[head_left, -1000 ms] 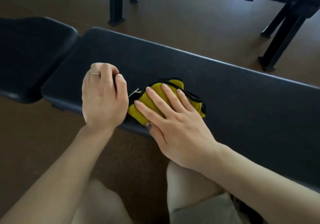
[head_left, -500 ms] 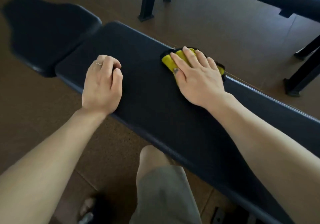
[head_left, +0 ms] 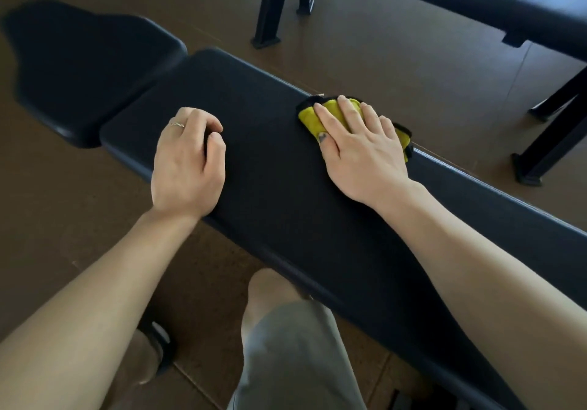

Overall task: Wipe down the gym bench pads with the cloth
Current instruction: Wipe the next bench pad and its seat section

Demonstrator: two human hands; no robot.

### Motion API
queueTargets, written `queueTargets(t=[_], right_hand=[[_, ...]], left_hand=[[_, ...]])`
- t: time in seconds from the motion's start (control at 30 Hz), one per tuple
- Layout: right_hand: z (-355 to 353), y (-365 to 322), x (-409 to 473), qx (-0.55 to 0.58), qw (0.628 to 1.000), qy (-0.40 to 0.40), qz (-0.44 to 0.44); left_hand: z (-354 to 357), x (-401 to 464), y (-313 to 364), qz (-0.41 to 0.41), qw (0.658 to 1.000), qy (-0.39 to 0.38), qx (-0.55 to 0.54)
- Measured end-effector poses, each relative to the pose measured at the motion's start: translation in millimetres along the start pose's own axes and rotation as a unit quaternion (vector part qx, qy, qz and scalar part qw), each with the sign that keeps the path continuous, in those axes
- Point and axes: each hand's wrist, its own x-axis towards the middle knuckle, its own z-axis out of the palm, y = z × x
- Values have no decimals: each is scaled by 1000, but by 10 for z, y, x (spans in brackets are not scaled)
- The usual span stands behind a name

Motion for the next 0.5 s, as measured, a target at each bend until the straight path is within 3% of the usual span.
queueTargets(t=[0.33,0.5], right_hand=[[-42,-66,19,-4,1000,-23,5],[15,-558,488,13,996,-40,-84]], left_hand=[[25,-38,57,11,1000,12,-7],[16,-56,68,16,1000,17,-11]])
